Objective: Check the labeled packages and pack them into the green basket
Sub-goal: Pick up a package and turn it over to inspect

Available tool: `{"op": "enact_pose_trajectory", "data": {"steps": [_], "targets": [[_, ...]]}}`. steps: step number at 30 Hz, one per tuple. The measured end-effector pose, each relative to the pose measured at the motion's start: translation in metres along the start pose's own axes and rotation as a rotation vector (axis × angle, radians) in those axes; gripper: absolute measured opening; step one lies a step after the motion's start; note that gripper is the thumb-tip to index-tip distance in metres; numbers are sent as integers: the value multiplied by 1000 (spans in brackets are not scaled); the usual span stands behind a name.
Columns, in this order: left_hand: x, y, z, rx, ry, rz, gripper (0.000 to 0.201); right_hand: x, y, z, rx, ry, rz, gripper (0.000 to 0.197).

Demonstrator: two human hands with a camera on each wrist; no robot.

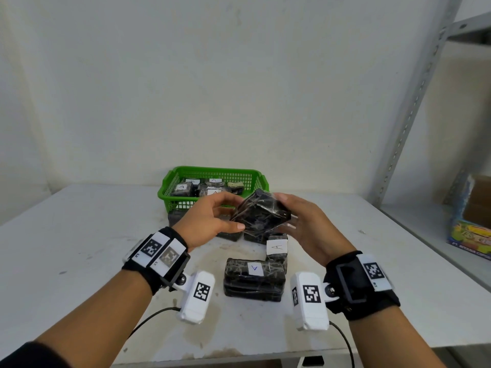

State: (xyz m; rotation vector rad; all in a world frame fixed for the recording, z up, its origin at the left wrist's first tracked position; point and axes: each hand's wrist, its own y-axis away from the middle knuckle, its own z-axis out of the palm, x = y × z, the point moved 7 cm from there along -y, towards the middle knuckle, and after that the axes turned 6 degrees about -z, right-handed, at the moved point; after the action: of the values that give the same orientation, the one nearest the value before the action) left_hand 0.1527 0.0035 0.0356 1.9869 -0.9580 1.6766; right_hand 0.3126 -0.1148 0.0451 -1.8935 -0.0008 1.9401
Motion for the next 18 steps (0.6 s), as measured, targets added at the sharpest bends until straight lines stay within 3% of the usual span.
{"op": "enact_pose_trajectory", "data": {"steps": [4,9,12,14,18], "targets": [[-4,-1,7,0,101,-4,48,14,7,6,-61,-89,166,51],[0,-1,11,-60,116,8,49,12,4,7,-74,-19,122,49],[0,5,21,-207,154,-29,73,12,0,6,-82,78,78,58],[2,10,27,-265,217,-64,75,14,-2,4,-62,110,62,69],[2,9,26,-212,245,-58,66,15,-3,6,-56,164,49,82]]}}
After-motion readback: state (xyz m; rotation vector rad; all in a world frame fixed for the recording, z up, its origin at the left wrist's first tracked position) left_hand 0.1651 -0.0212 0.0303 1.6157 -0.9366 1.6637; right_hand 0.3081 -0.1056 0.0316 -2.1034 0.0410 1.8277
